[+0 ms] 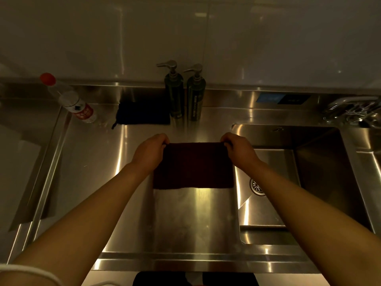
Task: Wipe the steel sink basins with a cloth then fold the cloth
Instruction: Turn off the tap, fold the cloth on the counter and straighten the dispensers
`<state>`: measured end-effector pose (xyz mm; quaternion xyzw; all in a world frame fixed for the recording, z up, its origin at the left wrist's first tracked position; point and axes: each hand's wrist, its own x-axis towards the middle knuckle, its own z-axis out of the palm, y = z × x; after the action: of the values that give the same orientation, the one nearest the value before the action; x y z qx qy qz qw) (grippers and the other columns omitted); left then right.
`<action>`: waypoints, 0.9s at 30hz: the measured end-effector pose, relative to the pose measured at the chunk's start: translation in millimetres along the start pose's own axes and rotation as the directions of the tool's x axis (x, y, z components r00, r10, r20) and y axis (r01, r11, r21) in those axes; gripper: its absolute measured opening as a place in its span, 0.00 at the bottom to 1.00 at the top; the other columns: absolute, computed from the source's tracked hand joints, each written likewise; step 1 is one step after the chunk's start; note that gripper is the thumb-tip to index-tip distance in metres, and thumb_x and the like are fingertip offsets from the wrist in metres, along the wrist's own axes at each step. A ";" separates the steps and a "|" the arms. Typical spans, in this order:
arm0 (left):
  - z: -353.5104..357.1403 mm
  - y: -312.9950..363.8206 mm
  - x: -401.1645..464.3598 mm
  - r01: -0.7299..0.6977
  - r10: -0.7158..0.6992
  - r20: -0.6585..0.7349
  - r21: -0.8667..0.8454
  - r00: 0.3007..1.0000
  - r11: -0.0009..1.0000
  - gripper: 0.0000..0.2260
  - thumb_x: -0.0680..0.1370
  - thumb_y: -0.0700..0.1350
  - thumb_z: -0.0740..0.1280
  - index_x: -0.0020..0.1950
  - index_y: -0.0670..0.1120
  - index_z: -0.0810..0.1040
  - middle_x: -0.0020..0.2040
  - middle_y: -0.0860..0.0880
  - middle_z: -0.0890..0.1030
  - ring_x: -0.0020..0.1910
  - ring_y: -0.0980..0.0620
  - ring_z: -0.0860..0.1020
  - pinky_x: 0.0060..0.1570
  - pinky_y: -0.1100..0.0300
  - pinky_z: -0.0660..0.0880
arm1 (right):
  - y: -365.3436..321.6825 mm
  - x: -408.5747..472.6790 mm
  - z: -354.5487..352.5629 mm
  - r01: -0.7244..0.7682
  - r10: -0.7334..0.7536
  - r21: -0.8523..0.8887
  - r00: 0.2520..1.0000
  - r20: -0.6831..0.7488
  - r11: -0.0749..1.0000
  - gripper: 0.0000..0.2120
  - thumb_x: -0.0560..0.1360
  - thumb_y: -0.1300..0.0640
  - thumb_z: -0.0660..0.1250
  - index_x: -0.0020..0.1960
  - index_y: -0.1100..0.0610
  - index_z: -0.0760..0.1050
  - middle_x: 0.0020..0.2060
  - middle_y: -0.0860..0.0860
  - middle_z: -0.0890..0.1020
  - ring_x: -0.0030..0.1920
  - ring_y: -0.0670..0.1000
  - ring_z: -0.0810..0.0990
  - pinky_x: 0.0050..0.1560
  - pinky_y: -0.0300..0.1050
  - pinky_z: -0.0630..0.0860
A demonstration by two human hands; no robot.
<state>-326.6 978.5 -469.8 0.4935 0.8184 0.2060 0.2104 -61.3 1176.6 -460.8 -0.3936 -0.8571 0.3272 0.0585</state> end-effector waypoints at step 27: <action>124.9 131.3 -73.0 -0.287 0.185 0.318 0.310 0.930 0.906 0.19 0.82 0.51 0.65 0.72 0.49 0.72 0.70 0.46 0.71 0.69 0.43 0.69 0.65 0.47 0.68 | 26.3 7.6 21.7 -0.022 0.054 -0.355 0.995 0.081 0.935 0.18 0.78 0.55 0.68 0.68 0.52 0.75 0.62 0.54 0.76 0.64 0.59 0.73 0.63 0.57 0.68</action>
<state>-132.5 985.6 -491.2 0.6434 0.7372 0.0083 0.2063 -57.5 1183.4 -494.9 -0.3993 -0.8959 0.1860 -0.0578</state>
